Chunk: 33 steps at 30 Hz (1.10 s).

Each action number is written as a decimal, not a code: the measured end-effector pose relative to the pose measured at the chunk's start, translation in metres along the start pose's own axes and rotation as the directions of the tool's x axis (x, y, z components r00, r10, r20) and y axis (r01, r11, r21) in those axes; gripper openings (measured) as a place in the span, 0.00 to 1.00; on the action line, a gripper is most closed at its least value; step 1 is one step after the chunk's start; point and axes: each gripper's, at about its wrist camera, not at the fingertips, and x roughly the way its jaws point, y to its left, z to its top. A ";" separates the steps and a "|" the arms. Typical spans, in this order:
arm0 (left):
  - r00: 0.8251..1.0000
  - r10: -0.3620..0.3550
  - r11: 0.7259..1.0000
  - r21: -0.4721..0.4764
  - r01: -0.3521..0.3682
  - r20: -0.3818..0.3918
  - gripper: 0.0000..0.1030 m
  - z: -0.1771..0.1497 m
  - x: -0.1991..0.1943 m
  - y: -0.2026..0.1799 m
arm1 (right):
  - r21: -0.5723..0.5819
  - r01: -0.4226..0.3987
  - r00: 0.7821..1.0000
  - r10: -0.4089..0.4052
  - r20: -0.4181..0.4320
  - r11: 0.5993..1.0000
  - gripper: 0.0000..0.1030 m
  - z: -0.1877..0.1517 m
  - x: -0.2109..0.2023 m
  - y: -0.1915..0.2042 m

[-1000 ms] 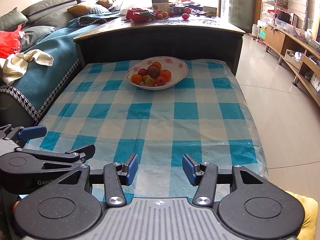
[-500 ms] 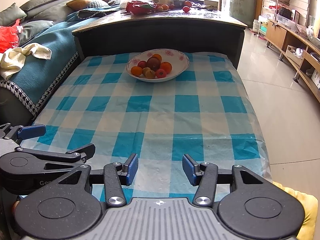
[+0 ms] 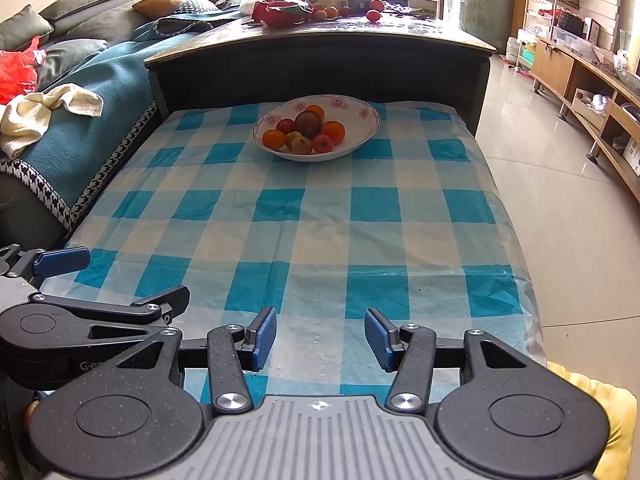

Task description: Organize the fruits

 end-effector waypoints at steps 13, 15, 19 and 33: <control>1.000 0.003 1.000 0.001 -0.003 -0.001 1.00 -0.001 0.001 0.000 | 0.000 0.000 1.000 0.000 -0.002 1.000 0.44 -0.001 0.001 0.000; 1.000 0.003 1.000 0.002 -0.003 0.000 1.00 -0.001 0.001 0.000 | 0.000 0.000 1.000 0.000 -0.002 1.000 0.44 -0.002 0.001 0.000; 1.000 0.003 1.000 0.002 -0.003 -0.001 1.00 0.000 0.001 -0.001 | 0.000 0.000 1.000 0.000 -0.002 1.000 0.44 -0.001 0.001 0.000; 1.000 0.008 1.000 0.006 -0.008 0.003 1.00 -0.002 0.000 0.002 | 0.000 0.001 1.000 -0.001 -0.003 1.000 0.44 -0.001 0.001 0.001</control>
